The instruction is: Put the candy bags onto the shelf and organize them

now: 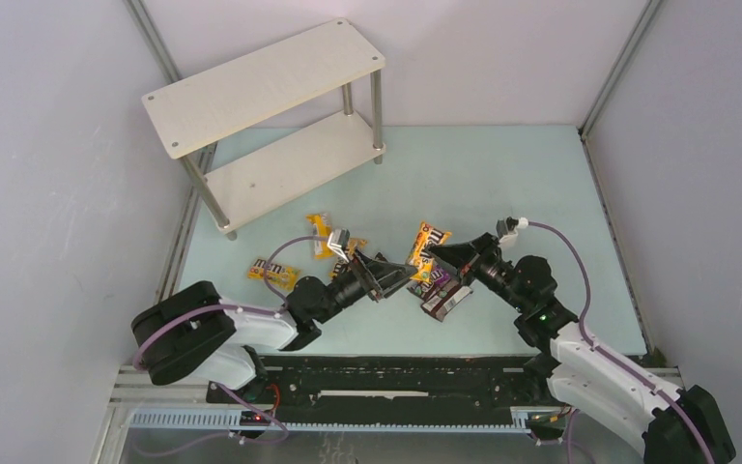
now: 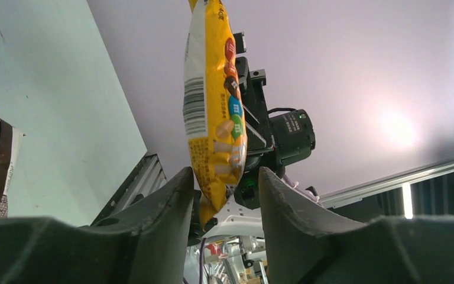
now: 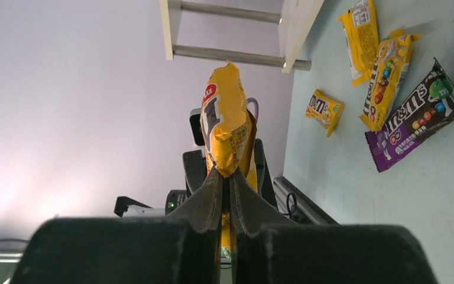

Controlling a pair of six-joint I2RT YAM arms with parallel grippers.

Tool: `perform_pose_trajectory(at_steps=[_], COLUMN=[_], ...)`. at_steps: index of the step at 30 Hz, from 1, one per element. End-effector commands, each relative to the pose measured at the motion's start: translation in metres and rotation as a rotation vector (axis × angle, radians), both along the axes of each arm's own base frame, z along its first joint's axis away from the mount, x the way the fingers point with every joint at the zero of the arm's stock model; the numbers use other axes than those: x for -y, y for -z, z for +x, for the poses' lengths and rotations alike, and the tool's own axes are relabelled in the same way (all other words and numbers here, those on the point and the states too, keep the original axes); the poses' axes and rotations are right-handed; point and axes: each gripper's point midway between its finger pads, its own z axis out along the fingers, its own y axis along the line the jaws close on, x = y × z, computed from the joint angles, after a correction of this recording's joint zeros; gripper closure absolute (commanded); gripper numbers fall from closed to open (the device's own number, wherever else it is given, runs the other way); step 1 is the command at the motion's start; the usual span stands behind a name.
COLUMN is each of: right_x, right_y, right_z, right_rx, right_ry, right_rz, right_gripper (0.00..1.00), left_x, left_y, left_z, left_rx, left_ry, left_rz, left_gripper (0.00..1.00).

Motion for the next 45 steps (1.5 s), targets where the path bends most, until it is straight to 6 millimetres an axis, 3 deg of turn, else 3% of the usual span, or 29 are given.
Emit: perform_pose_trajectory(at_steps=[1,6,10,17,22,25,32,39,45], right_x=[0.003,0.0,-0.005,-0.005,-0.003,0.004,0.05,0.129,0.158], right_y=[-0.034,-0.034,-0.03,-0.028,-0.022,-0.015,0.0,-0.023,-0.034], right_z=[0.012,0.015,0.015,0.016,0.023,0.037,0.097,0.186,0.235], right_rx=[0.057,0.055,0.044,0.071,0.101,0.123,0.221,0.337,0.402], right_ry=[0.078,0.07,0.049,0.052,0.022,0.015,0.179,0.492,0.527], right_rz=[0.083,0.093,0.088,0.061,0.001,-0.072,-0.292,-0.46,-0.399], right_gripper=[0.9,0.9,0.89,0.85,0.52,0.39,0.29,0.31,0.32], left_x=[-0.004,-0.008,-0.009,-0.012,-0.016,-0.023,-0.056,-0.109,-0.128], left_y=[-0.017,-0.018,-0.016,-0.014,-0.011,-0.01,-0.01,0.002,0.009], left_z=[0.003,0.007,0.009,0.018,0.029,0.041,0.09,0.154,0.222], left_rx=[0.024,0.034,0.04,0.035,0.033,0.03,0.062,0.083,0.086], left_ry=[-0.035,-0.068,-0.073,-0.09,-0.096,-0.111,-0.238,-0.498,-0.696], left_rz=[-0.065,-0.063,-0.055,-0.046,-0.031,-0.029,-0.004,0.113,0.198], left_gripper=[0.53,0.63,0.78,0.88,1.0,1.0,1.0,1.0,1.0])
